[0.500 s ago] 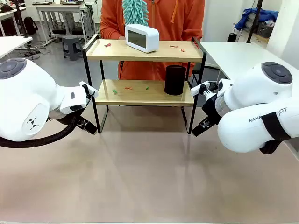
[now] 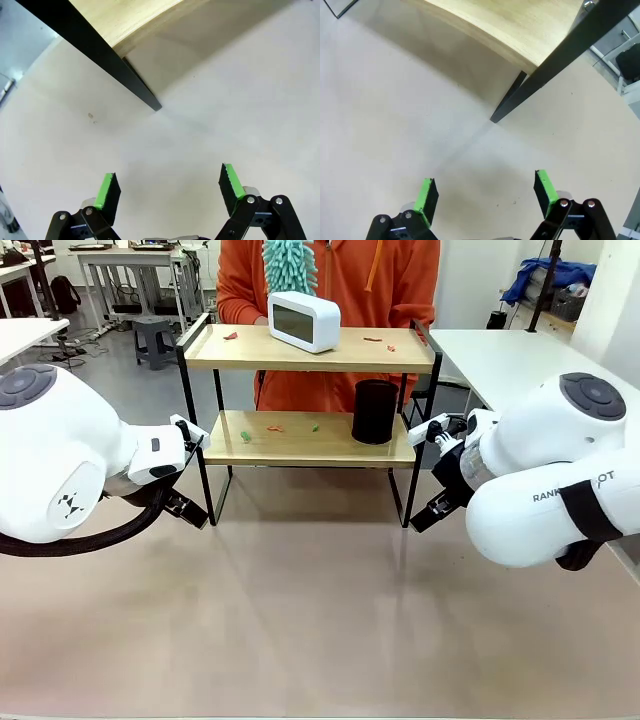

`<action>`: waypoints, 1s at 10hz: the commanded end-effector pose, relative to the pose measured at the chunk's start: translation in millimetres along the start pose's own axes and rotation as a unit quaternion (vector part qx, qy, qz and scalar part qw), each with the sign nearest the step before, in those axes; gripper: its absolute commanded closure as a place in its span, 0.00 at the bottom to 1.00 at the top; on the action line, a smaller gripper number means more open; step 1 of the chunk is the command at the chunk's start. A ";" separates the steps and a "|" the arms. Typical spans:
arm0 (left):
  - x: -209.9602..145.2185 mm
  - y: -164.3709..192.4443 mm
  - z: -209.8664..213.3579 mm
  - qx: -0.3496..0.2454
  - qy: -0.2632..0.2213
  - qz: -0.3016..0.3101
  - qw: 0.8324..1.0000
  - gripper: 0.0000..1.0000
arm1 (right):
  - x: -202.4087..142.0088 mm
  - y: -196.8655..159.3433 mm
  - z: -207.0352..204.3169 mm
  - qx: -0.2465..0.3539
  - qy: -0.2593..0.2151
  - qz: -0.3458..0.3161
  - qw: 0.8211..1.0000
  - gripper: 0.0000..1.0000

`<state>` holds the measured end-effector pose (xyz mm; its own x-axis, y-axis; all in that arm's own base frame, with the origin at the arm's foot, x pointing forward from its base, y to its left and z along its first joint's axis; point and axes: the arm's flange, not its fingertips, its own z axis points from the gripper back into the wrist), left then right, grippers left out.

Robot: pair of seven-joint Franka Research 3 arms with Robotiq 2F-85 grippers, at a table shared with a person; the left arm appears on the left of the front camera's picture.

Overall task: Clean the shelf.
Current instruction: Pick up the Duster from the human.

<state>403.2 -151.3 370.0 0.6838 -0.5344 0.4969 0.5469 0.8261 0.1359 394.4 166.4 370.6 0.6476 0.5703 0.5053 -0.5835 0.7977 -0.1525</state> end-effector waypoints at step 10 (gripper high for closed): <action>-46.6 13.6 116.4 -0.167 0.047 0.005 0.985 0.00 | -47.6 -11.4 109.9 0.100 0.078 -0.119 0.985 0.00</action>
<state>362.6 -157.2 413.0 0.6832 -0.6088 0.4033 0.6936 0.7137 -0.0976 364.0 154.3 403.6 0.7665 0.5231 0.3727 -0.5750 0.8174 0.0353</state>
